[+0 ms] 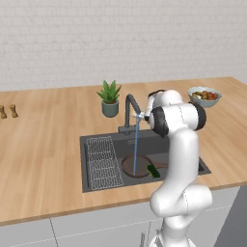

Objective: Pick the pan and sponge and place them into the sink. Then turn on the water.

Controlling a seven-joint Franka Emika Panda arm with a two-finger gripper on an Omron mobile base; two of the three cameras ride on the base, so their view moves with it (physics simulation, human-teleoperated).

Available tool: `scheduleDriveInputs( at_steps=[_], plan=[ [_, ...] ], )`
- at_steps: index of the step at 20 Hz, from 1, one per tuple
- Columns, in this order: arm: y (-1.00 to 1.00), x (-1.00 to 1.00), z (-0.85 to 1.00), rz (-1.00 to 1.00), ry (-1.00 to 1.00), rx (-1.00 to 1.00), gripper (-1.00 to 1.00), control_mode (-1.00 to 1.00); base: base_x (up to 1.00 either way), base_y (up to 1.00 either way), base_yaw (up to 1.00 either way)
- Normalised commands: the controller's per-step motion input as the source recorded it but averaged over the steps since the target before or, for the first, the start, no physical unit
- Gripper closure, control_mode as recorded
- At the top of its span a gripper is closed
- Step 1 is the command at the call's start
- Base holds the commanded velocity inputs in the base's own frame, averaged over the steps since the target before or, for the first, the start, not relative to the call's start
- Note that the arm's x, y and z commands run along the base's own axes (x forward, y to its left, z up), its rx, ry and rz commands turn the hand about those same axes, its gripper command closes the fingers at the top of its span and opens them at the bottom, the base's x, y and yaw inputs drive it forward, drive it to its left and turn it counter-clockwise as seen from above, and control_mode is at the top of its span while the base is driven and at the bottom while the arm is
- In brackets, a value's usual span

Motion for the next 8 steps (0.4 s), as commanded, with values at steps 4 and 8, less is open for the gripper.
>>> scheduleDriveInputs(
  at_steps=[4, 8],
  plan=[
    [-0.56, -0.99, 0.65, 0.00, -0.13, 0.19, 1.00, -1.00, 0.00, 0.00, 0.00],
    [-0.76, -0.64, 0.98, 0.00, -0.17, 0.20, 1.00, -1.00, 0.00, 0.00, 0.00]
  ],
)
